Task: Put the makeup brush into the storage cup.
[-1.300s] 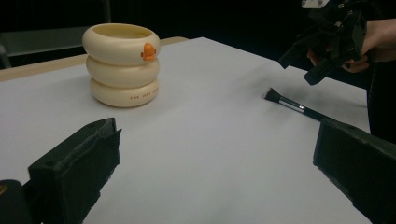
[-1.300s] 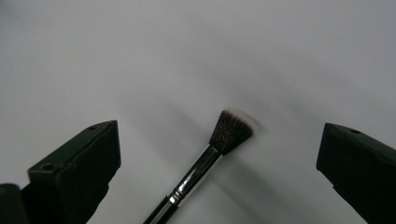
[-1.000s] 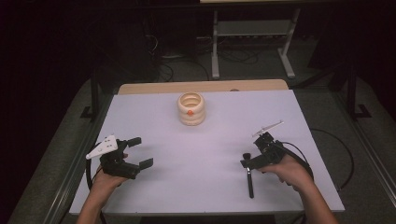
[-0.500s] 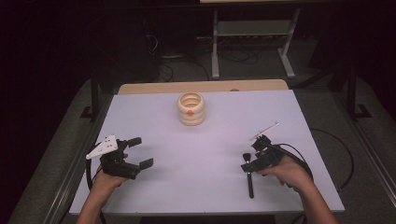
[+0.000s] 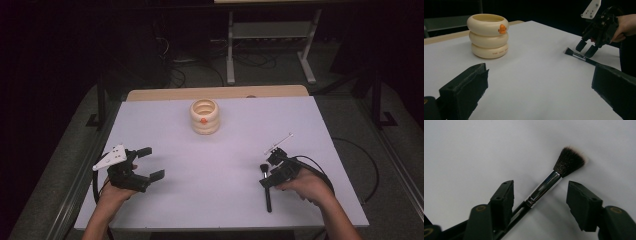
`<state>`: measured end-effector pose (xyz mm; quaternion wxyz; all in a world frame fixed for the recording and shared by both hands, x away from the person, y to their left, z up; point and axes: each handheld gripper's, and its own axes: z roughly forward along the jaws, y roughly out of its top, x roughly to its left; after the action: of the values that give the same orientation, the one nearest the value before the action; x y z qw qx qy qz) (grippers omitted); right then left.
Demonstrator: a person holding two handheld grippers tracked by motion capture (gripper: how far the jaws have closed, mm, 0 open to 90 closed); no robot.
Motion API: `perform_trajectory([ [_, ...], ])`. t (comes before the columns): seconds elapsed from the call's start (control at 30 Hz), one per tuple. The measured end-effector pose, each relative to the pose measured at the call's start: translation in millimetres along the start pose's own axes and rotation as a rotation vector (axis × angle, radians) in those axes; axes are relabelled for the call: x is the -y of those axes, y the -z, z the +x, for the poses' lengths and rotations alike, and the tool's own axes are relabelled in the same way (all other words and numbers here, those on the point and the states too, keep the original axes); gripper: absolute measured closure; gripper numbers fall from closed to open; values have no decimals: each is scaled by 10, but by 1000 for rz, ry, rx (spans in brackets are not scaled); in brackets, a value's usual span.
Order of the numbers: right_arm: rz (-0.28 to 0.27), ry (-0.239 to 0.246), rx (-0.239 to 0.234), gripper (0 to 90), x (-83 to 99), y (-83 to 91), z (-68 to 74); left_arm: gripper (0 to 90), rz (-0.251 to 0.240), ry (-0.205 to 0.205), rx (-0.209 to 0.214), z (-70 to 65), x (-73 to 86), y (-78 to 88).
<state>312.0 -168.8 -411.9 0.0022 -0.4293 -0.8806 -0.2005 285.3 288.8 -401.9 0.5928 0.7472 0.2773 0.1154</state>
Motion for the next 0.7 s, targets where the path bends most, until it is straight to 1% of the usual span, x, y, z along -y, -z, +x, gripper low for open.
perform_trajectory([
  [0.33, 34, 25, -1, 480, -1, -44, 24, 0, 1, -1, -1, 6, 1, 2],
  [0.4, 39, 31, 9, 498, -2, -50, 25, 0, 0, 0, -1, 5, 1, 1],
  [0.57, 41, 35, 9, 516, -3, -50, 28, 0, 1, -1, -1, 5, -1, 2],
  [0.67, 43, 41, 9, 528, -4, -57, 32, 0, 0, 4, -2, 2, 1, -3],
  [0.7, 48, 49, 15, 529, -4, -62, 27, 0, -1, 3, -2, 1, 1, -3],
])
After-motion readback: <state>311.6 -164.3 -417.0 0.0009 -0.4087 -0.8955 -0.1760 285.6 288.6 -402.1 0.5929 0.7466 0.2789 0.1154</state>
